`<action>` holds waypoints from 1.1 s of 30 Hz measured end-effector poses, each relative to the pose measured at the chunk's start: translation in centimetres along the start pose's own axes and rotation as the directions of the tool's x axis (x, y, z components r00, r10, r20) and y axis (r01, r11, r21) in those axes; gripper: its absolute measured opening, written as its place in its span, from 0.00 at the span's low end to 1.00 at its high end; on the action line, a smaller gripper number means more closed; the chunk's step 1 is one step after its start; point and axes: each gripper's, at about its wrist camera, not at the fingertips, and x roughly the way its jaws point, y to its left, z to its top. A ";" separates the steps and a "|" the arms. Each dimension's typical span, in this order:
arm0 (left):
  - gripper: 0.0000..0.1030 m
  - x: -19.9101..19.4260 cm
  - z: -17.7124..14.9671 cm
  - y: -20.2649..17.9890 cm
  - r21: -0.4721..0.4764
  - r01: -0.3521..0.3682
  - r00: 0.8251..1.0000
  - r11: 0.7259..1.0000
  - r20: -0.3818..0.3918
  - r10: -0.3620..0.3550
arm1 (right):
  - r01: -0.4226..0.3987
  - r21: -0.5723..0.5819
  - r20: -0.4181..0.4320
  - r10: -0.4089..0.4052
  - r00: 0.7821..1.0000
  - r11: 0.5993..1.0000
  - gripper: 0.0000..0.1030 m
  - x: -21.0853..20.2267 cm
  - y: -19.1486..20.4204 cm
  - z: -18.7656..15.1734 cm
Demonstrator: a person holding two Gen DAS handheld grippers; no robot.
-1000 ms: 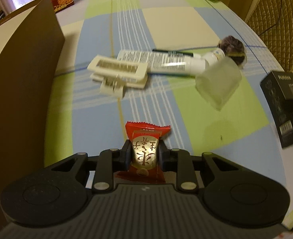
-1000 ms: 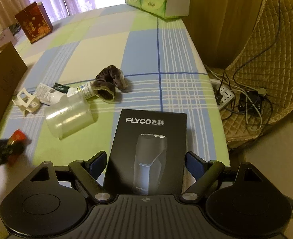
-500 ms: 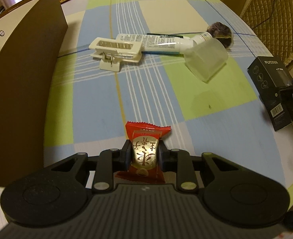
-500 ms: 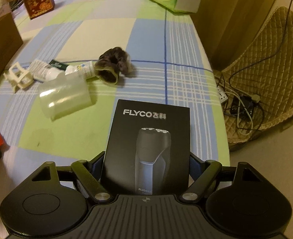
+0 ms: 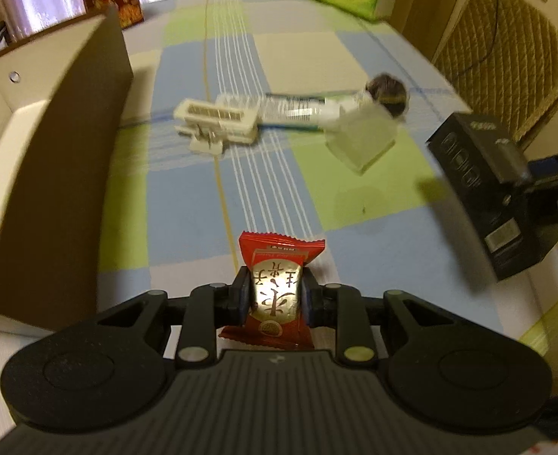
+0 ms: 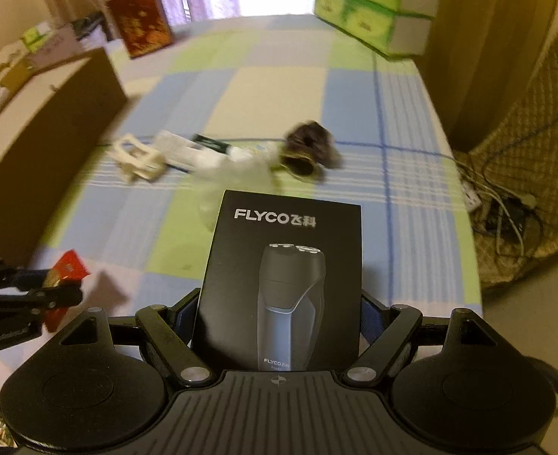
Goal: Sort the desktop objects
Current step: 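Carry the candy packet and FLYCO box with both tools over the open box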
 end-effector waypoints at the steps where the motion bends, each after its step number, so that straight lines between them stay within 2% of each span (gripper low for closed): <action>1: 0.21 -0.6 0.2 0.2 -0.006 0.001 1.000 1.000 0.015 -0.001 | -0.009 -0.009 0.005 0.009 1.000 1.000 0.76 -0.3 0.5 0.2; 8: 0.21 -4.7 1.2 2.2 -0.045 -0.006 0.994 0.999 0.113 0.011 | -0.073 -0.084 0.042 0.077 0.996 0.994 0.76 -1.2 4.2 1.5; 17: 0.21 -9.4 1.9 6.3 -0.111 -0.030 0.976 0.993 0.213 0.053 | -0.156 -0.190 0.080 0.174 0.982 0.969 0.76 -1.6 9.9 3.9; 25: 0.21 -11.9 2.1 11.8 -0.177 -0.097 0.956 0.979 0.255 0.141 | -0.254 -0.273 0.101 0.291 0.951 0.928 0.76 -1.0 16.8 6.9; 33: 0.21 -12.0 2.9 18.3 -0.226 -0.169 0.943 0.959 0.247 0.224 | -0.299 -0.322 0.092 0.344 0.934 0.898 0.76 1.5 23.6 9.7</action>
